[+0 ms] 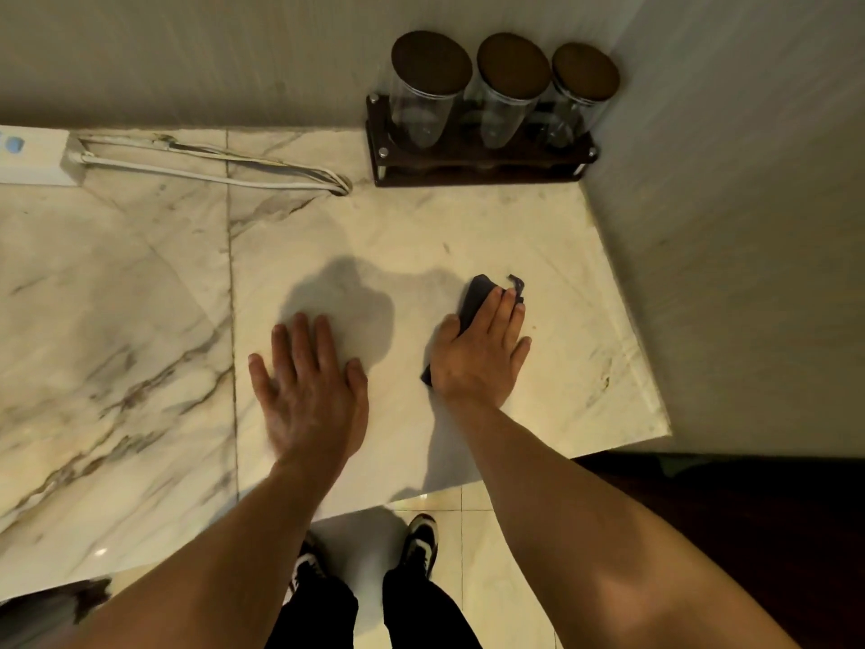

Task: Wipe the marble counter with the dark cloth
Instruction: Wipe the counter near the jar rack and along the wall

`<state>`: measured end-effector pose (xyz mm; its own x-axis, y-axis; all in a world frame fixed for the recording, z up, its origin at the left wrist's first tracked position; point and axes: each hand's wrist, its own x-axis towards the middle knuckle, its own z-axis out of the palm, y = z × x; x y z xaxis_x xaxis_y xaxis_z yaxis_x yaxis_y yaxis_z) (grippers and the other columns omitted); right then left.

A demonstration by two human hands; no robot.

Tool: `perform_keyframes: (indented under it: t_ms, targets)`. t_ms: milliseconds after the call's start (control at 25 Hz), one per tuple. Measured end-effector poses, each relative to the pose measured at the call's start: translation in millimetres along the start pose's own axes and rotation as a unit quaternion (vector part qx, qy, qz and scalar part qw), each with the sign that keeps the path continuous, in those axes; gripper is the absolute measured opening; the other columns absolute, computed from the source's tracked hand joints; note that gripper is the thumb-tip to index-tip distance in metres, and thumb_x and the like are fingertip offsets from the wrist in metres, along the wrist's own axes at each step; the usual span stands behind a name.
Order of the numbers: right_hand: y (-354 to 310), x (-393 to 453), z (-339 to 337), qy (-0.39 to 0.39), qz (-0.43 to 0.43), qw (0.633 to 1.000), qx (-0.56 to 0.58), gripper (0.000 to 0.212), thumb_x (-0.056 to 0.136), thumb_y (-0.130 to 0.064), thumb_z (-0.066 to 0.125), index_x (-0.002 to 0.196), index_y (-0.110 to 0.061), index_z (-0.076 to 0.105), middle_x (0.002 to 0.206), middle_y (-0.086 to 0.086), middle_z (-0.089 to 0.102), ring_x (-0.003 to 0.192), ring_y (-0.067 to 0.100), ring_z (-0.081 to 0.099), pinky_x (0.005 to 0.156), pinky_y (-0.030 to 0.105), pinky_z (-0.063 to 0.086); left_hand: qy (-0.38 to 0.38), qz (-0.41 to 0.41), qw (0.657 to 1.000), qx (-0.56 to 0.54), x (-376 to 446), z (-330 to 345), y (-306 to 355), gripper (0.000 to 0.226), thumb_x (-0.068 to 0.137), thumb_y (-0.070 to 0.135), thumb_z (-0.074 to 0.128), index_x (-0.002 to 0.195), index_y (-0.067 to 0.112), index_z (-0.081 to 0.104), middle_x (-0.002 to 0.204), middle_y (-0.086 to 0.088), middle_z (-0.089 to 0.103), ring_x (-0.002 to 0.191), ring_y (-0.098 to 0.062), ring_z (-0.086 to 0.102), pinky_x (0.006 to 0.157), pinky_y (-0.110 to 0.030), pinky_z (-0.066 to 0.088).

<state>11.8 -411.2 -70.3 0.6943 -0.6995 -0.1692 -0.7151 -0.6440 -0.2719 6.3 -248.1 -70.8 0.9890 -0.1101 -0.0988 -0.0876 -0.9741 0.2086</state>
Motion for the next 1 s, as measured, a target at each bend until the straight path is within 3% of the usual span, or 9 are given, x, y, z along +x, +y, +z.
perform_keyframes:
  t_ms: [320,560,800,1000]
  targets:
    - [32.3,-51.3,-0.3,0.022,-0.019,0.999,0.016,0.069,0.095,-0.044,0.020,0.153,-0.015,-0.001,0.163,0.001,-0.001,0.148,0.017,-0.008,0.119,0.044,-0.002,0.021,0.005,0.999,-0.039,1.6,5.8,-2.6,0.063,0.095,0.042,0.032,0.148,0.009,0.023,0.157,-0.016,0.023,0.145,-0.034,0.012,0.116,-0.056,0.002]
    - [53.1,-65.8,-1.7,0.010,-0.073,0.997,0.008,0.071,0.092,-0.046,0.018,0.153,-0.013,0.001,0.163,0.004,0.002,0.148,0.017,-0.006,0.120,0.044,0.000,0.014,-0.018,0.997,-0.073,9.1,-7.2,1.5,0.052,0.089,0.032,0.045,0.135,0.010,0.038,0.150,-0.014,0.031,0.140,-0.035,0.019,0.114,-0.058,0.009]
    - [91.2,-60.5,-16.4,-0.021,-0.222,0.974,-0.050,0.069,0.093,-0.046,0.022,0.153,-0.015,0.008,0.162,0.005,0.010,0.148,0.019,0.003,0.120,0.043,0.003,0.013,0.032,0.997,-0.062,2.7,-9.7,28.1,0.047,0.089,0.029,0.043,0.131,0.009,0.040,0.147,-0.016,0.033,0.139,-0.037,0.022,0.114,-0.058,0.011]
    - [128.8,-32.5,-40.9,-0.069,-0.390,0.914,-0.089,0.066,0.095,-0.045,0.032,0.152,-0.014,0.018,0.161,0.003,0.014,0.148,0.016,0.005,0.119,0.046,0.012,0.018,0.056,0.996,-0.073,2.1,-4.9,50.3,0.051,0.092,0.030,0.040,0.137,0.006,0.037,0.150,-0.017,0.030,0.141,-0.036,0.018,0.116,-0.056,0.007]
